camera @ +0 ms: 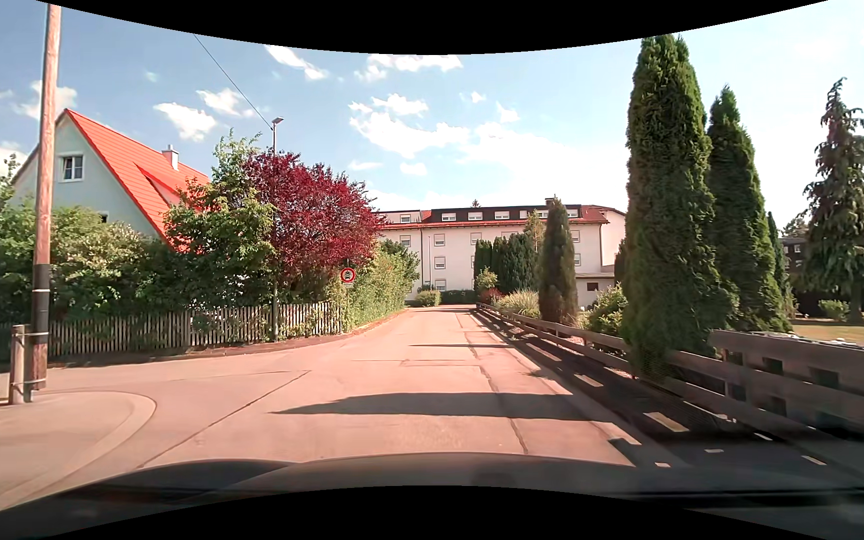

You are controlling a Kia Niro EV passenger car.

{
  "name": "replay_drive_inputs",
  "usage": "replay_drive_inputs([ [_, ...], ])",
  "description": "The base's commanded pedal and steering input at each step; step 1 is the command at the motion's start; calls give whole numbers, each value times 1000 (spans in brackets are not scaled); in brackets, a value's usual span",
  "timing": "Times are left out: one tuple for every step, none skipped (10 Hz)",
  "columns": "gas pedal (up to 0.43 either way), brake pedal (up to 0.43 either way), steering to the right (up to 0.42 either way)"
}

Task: Follow the waypoints while adhering to traffic rules and regulations

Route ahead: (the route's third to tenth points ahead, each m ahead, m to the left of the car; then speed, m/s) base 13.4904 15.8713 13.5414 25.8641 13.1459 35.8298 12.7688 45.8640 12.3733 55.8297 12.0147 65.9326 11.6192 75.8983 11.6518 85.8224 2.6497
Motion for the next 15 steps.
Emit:
replay_drive_inputs([
  [0, 201, 0],
  [0, 207, 0],
  [0, 207, 0],
  [0, 207, 1],
  [0, 201, 1],
  [0, 201, 1],
  [0, 195, 1],
  [0, 171, 0],
  [0, 165, 0],
  [0, 146, 0],
  [0, 116, -2],
  [0, 85, -4],
  [0, 49, -6],
  [0, 12, -10],
  [0, 0, -11],
])
